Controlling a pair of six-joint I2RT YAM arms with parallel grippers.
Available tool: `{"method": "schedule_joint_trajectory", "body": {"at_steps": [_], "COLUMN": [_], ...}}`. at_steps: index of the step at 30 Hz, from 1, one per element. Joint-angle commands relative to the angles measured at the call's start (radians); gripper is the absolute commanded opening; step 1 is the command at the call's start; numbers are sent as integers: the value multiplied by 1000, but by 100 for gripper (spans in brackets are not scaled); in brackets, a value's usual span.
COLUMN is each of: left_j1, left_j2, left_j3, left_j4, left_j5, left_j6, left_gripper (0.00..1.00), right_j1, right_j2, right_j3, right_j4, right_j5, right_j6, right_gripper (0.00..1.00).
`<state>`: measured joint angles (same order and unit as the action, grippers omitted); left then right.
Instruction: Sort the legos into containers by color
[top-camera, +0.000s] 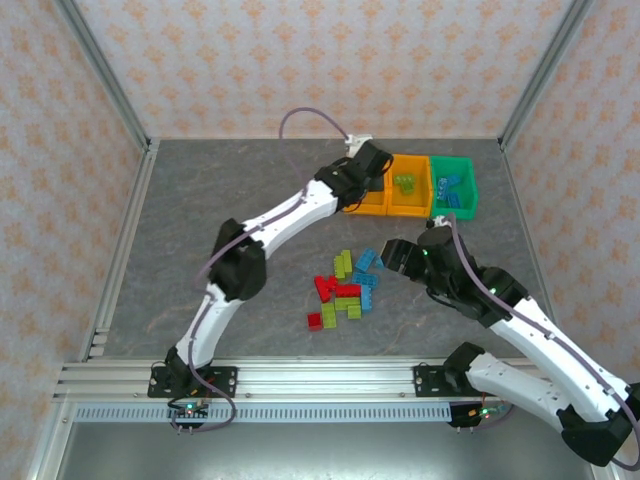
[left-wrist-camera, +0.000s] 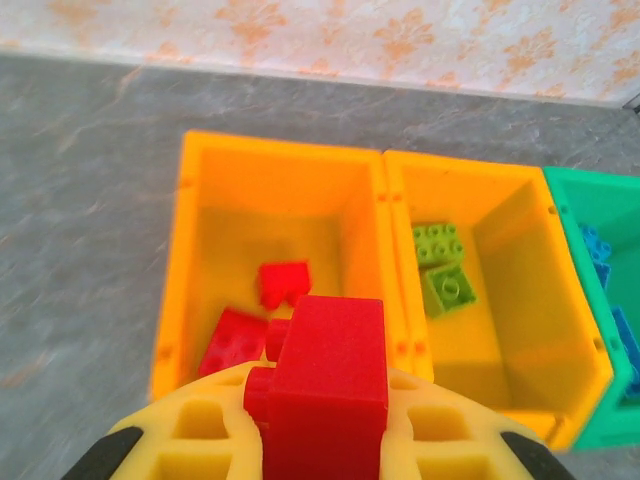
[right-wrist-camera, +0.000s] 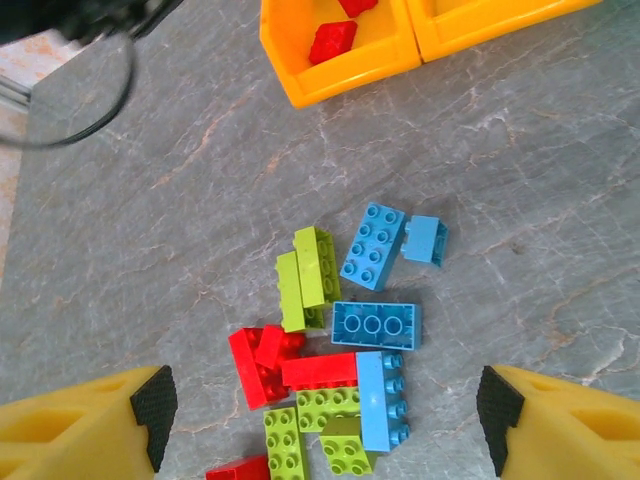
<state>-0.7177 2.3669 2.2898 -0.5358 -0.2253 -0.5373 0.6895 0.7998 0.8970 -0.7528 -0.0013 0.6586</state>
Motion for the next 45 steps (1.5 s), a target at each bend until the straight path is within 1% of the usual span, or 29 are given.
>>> {"method": "schedule_joint_trajectory", "body": {"at_steps": [1, 2, 3, 4, 5, 8, 11, 12, 13, 15, 18, 21, 24, 26, 27, 30, 33, 36, 38, 40, 42, 45], "left_j1": [42, 48, 50, 52, 52, 52, 51, 49, 47, 30, -14, -57, -129, -175, -190, -203, -203, -203, -203, -203, -202, -196], "left_j2": [158, 196, 223, 232, 231, 208, 145, 110, 65, -64, -354, -615, -843, -977, -1046, -1223, -1368, -1490, -1550, -1595, -1624, -1643], "left_j3": [297, 360, 402, 414, 413, 411, 372, 340, 296, 133, -272, -581, -824, -946, -1002, -1119, -1207, -1269, -1301, -1345, -1396, -1451], "left_j4": [-127, -142, -139, -124, -105, -101, -129, -136, -134, -91, 104, 198, 216, 188, 163, 29, -94, -200, -243, -253, -225, -170], "left_j5": [-24, -19, -5, 5, 15, 32, 62, 84, 102, 111, 111, 102, 58, 37, 30, 1, -49, -97, -110, -132, -171, -164], "left_j6": [80, 79, 88, 103, 115, 124, 93, 79, 71, 71, 78, 64, 103, 139, 159, 224, 323, 436, 508, 564, 589, 606], "left_gripper": [22, 26, 34, 42, 46, 50, 50, 48, 46, 42, 42, 41, 41, 41, 41, 41, 42, 44, 49, 54, 62, 75], "right_j1": [2, 2, 2, 2, 2, 2, 3, 1, 2, 2, 2, 1, 1, 1, 4, 14, 16, 21, 40, 53, 53, 53], "right_j2": [-34, -44, -54, -65, -72, -81, -79, -77, -76, -62, 10, 119, 254, 354, 439, 625, 737, 826, 857, 885, 923, 984], "right_j3": [13, 10, 10, 7, 6, 7, 2, -2, -8, -14, -5, 19, 54, 91, 137, 241, 291, 328, 335, 337, 346, 387], "right_j4": [-65, -70, -74, -78, -80, -84, -65, -55, -47, -40, -36, -17, 36, 58, 50, 11, 43, 81, 97, 100, 98, 75], "right_j5": [52, 55, 59, 62, 68, 68, 60, 62, 69, 101, 115, 97, 15, -52, -93, -115, -126, -205, -203, -172, -144, -127], "right_j6": [17, 17, 18, 16, 16, 16, 17, 19, 22, 32, 23, 0, -41, -80, -115, -182, -206, -198, -197, -203, -219, -246], "right_gripper": [81, 81, 81, 81, 81, 82, 82, 82, 82, 82, 82, 82, 79, 74, 71, 67, 63, 57, 58, 61, 61, 66]}}
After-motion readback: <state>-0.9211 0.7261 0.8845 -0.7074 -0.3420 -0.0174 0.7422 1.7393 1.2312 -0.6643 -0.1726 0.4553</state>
